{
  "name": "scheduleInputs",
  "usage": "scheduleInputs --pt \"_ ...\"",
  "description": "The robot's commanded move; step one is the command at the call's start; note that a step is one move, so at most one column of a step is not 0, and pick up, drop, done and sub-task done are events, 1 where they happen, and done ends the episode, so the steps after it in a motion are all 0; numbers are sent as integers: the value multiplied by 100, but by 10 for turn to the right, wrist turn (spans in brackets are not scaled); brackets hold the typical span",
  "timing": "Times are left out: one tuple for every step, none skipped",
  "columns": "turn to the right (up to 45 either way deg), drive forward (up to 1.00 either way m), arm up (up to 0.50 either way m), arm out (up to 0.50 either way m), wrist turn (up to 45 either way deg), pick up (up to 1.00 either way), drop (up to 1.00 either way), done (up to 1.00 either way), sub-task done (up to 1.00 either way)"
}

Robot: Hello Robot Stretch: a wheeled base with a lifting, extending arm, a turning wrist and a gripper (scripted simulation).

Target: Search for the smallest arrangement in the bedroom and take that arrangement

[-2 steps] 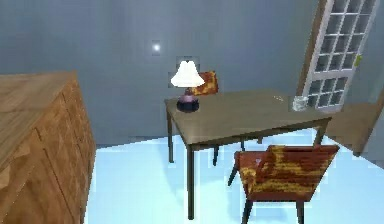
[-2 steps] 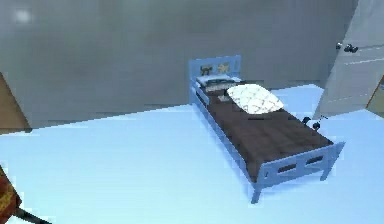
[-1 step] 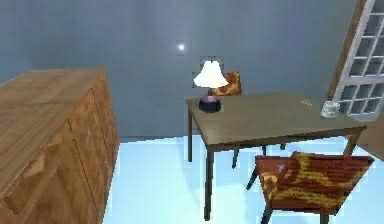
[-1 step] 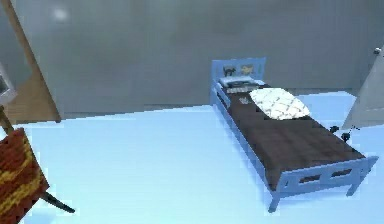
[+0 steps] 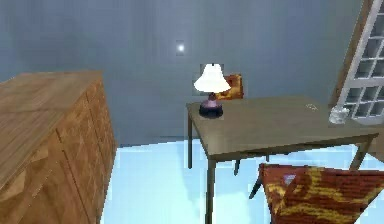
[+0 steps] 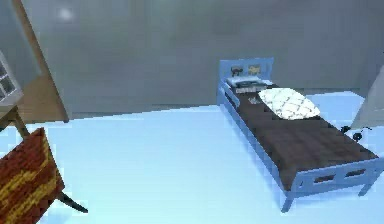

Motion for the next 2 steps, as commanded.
scheduleInputs --pt "-450 0 0 0 0 0 0 0 0" --pt "450 0 0 0 0 0 0 0 0"
